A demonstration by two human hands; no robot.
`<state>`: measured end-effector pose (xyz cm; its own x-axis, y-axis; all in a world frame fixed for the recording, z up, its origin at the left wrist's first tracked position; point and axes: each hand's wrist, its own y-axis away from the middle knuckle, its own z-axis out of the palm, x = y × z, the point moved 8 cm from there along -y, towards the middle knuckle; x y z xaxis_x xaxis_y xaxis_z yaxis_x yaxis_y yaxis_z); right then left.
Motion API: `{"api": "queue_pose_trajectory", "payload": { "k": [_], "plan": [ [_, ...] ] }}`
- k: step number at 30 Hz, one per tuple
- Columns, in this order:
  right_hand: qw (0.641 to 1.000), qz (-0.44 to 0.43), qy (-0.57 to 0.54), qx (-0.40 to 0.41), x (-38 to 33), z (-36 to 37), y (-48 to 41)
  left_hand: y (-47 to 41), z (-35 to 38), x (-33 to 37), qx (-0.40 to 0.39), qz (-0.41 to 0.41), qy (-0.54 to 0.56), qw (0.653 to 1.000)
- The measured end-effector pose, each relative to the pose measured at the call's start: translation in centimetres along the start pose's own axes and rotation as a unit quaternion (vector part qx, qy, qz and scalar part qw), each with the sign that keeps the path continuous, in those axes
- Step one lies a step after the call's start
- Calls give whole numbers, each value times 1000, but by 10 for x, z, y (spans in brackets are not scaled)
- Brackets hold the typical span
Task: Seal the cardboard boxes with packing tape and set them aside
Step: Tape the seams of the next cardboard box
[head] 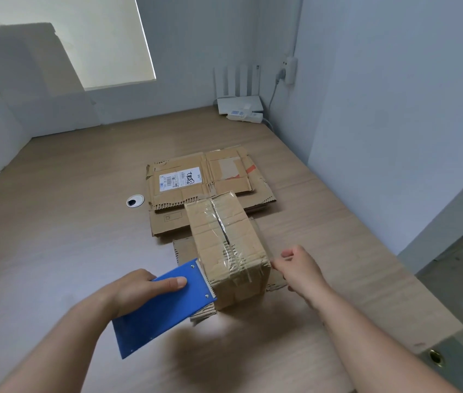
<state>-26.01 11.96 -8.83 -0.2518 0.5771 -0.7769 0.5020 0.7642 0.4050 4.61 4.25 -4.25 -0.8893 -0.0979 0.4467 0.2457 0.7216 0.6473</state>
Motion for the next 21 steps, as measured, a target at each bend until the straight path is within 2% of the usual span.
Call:
{"api": "queue_pose_trajectory", "payload": {
  "k": [2,5,8,16,21],
  "plan": [
    [997,6,55,59,11,-13,5,-1,6,0,-2,8,5,1000],
    [984,-98,43,140,-16,-21,22,-2,12,4,10,17,20,1000],
    [969,-182,85,144,-44,-4,28,-1,21,10,16,26,47,998],
    [982,-157,-7,108,-44,1,12,16,1,-10,30,13,55,998],
    [982,-158,-1,104,-48,2,15,20,-8,-17,50,-20,-15,998]
  ]
}}
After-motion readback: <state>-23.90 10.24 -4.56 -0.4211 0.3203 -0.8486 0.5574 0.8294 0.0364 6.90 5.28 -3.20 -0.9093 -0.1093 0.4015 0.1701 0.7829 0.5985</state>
